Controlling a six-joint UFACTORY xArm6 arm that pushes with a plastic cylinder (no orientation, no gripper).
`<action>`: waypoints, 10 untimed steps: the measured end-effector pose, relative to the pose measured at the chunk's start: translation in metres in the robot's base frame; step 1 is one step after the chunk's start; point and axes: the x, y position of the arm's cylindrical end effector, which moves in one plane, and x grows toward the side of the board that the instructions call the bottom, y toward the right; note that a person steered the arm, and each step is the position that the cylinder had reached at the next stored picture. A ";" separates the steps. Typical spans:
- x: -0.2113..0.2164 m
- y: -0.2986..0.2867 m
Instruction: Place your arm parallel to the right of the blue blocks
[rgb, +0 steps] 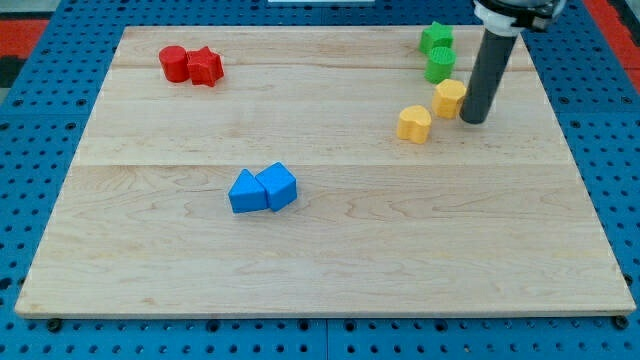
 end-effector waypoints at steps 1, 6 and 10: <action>0.051 0.001; -0.007 -0.186; 0.042 -0.181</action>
